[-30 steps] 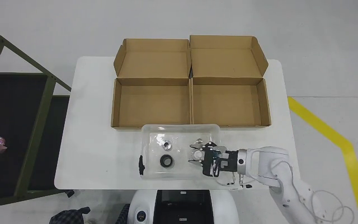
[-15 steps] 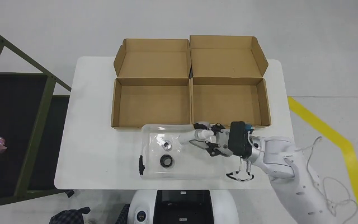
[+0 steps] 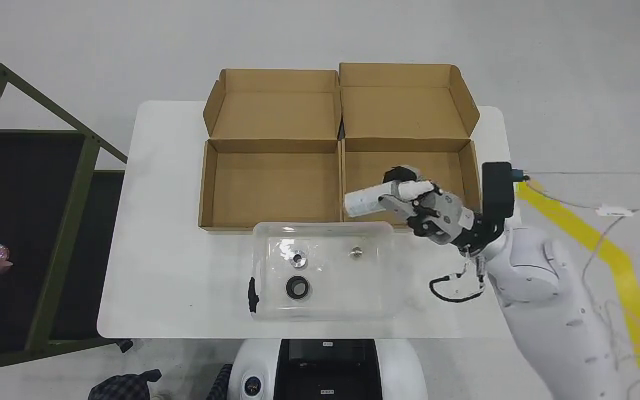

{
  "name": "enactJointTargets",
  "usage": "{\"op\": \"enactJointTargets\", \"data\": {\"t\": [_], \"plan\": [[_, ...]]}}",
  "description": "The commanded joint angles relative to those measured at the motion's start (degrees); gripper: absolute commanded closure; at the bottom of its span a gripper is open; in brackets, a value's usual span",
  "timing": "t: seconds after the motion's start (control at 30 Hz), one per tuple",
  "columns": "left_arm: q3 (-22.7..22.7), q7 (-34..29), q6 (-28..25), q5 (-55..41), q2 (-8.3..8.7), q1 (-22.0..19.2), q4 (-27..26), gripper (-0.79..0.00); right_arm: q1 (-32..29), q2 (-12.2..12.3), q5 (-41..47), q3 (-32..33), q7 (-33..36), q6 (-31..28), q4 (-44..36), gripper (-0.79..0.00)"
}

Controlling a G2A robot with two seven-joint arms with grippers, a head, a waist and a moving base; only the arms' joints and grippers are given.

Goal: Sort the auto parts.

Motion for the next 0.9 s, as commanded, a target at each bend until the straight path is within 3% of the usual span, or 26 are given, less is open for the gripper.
{"op": "enactJointTargets", "data": {"t": [0.0, 0.4, 0.67, 0.87], "plan": [[0.00, 0.00, 0.00, 0.00, 0.00, 0.00, 0.00, -0.785, 0.27, 0.08, 1.80, 0.19, 0.67, -0.14, 0.67, 0.000], [0.00, 0.00, 0.00, 0.00, 0.00, 0.00, 0.00, -0.785, 0.99, 0.30, 3.39, 1.26, 2.16, -0.03, 0.74, 0.000], [0.00, 0.00, 0.00, 0.00, 0.00, 0.00, 0.00, -0.785, 1.77, -0.13, -13.75, -0.03, 0.95, 8.19, -2.98, 0.000], [0.00, 0.00, 0.00, 0.00, 0.00, 0.00, 0.00, -0.785, 4.68, -0.90, -20.58, -4.23, -0.50, 13.44, 1.17, 0.000]]}}
